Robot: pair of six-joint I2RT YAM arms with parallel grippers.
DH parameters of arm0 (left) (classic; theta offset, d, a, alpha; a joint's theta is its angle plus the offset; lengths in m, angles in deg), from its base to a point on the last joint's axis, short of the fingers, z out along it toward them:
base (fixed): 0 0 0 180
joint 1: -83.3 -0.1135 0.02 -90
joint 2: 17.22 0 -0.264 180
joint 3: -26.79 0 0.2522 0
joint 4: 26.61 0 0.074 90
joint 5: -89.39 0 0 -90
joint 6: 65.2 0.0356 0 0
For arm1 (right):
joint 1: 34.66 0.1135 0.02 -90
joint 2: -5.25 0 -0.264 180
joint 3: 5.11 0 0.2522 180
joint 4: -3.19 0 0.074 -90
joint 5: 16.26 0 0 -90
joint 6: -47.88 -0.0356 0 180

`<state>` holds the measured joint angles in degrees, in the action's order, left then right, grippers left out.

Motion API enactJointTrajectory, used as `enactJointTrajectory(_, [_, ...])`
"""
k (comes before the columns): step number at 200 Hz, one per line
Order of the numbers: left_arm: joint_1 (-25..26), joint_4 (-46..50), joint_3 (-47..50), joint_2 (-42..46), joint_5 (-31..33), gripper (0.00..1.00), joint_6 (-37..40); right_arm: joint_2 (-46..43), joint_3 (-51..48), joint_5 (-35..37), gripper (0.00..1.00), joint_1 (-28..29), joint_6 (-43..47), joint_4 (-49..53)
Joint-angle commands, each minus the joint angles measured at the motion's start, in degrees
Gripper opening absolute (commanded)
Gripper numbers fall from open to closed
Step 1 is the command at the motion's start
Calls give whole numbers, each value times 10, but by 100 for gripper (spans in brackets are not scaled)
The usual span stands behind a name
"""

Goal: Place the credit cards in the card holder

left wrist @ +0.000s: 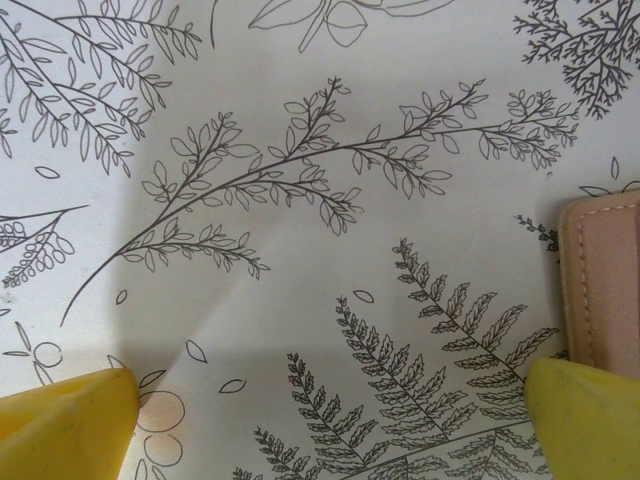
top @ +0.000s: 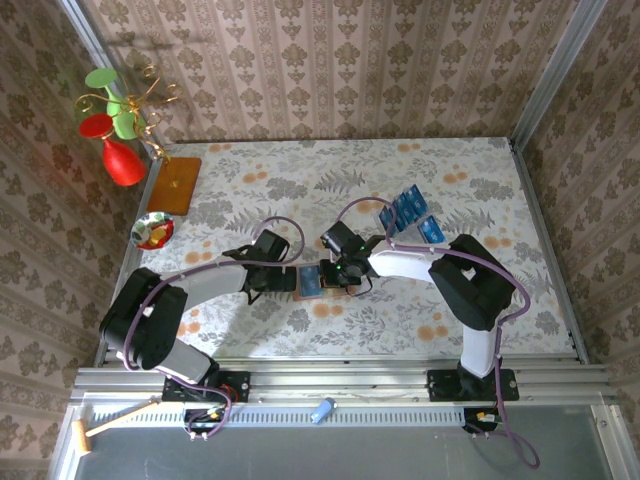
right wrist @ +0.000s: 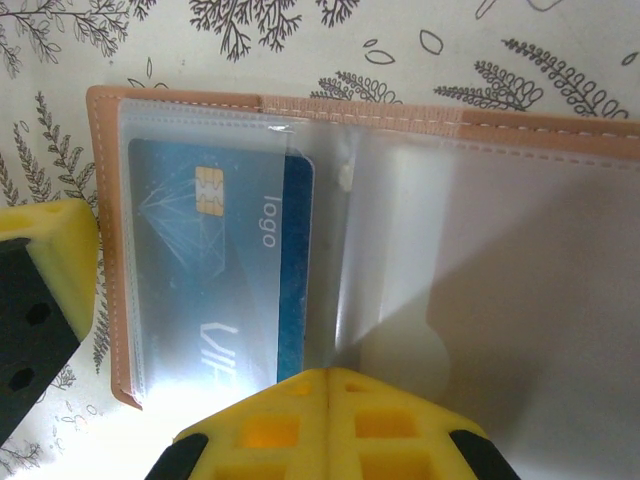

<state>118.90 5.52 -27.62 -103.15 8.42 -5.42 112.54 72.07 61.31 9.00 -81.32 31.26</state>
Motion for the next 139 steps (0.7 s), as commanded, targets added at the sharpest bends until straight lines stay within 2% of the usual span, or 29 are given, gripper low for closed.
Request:
enactJointTrajectory(1, [4,-19,9,-14,-21,100,-2,15,15,-5,0,7,-6,9])
enactJointTrajectory(139, [8,-25,7,-21,-25,100,-3,25,53,-10,0,20,3,32])
